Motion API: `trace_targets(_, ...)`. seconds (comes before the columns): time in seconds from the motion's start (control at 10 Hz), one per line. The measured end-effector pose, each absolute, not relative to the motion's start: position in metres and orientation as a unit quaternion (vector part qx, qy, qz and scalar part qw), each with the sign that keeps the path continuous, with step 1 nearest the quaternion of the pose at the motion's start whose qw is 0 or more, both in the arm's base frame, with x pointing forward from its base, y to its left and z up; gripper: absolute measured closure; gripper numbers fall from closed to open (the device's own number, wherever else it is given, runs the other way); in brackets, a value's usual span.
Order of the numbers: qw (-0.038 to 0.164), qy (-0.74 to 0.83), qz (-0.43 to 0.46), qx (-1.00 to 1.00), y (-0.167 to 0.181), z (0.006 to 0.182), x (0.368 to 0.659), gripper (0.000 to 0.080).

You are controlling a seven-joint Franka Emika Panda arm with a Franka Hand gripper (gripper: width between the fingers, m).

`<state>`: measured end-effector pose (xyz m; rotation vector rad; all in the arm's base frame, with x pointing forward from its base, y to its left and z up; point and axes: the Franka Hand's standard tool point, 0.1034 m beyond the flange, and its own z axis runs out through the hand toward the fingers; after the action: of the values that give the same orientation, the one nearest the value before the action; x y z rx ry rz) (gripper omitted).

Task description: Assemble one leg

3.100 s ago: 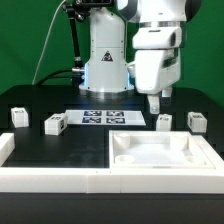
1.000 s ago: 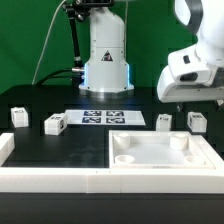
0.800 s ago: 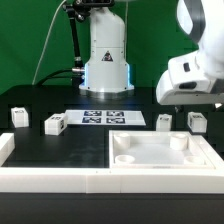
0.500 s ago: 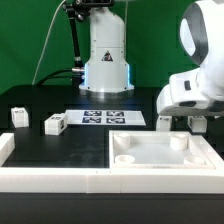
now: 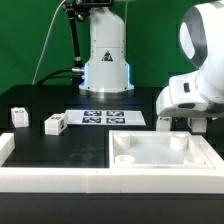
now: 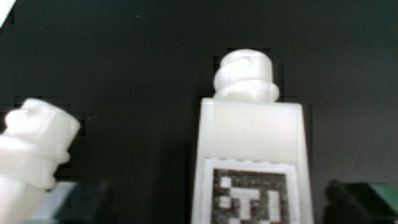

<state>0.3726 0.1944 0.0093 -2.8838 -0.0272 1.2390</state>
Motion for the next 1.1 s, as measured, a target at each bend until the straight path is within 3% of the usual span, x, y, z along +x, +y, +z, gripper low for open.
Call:
trace_targets(0.1, 0.001, -0.008, 0.395, -0.919, 0.194, 0.009, 0.373, 0.0321)
trace_targets(0.2, 0.001, -0.008, 0.395, -0.919, 0.194, 0.009, 0.373, 0.046)
trace_targets(0.3, 0.001, -0.008, 0.395, -0.919, 0.194, 0.009, 0.373, 0.0511)
trace_targets(0.9, 0.006, -0.018, 0.399, -0.917, 0.191, 0.014, 0.374, 0.0511)
trace_targets(1.1, 0.015, -0.02, 0.407, -0.913, 0.175, 0.046, 0.385, 0.0509)
